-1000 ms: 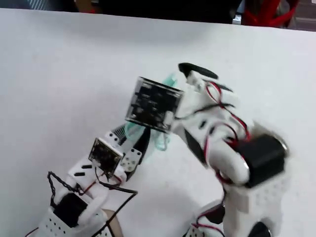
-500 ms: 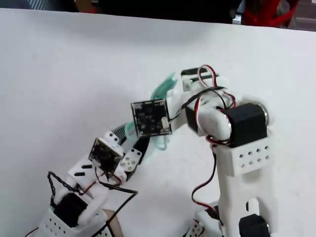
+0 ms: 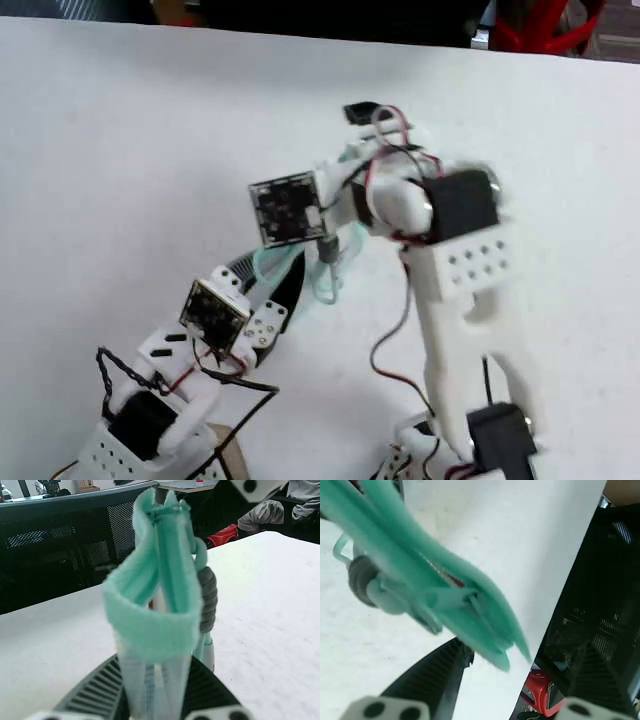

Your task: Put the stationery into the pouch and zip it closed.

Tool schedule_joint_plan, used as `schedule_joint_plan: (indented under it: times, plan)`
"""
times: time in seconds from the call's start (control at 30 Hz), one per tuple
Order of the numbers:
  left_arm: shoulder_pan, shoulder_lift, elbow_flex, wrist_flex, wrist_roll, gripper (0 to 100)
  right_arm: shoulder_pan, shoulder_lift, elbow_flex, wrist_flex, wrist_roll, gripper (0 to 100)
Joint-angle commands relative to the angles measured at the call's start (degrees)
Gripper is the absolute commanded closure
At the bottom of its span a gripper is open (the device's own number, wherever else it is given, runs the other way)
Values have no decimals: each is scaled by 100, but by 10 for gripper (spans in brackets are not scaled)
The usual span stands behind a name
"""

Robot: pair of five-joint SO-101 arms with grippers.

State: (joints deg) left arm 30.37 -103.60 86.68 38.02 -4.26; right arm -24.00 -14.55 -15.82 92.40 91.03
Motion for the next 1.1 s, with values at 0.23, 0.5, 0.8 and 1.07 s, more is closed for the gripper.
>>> schedule_joint_plan:
  times: [0.23, 0.5, 0.8, 1.07]
  plan:
    - [57, -84, -53, -149, -105, 977, -101, 268, -730, 532, 686, 979]
    - [-4, -84, -70, -105, 246, 893, -215, 268, -738, 576, -141, 979]
    - [-1174, -84, -1477, 1231, 1029, 815, -242, 163, -712, 576, -2382, 979]
    - [-1640, -75, -1873, 1723, 993, 804, -690, -892, 97, 585, -3042, 979]
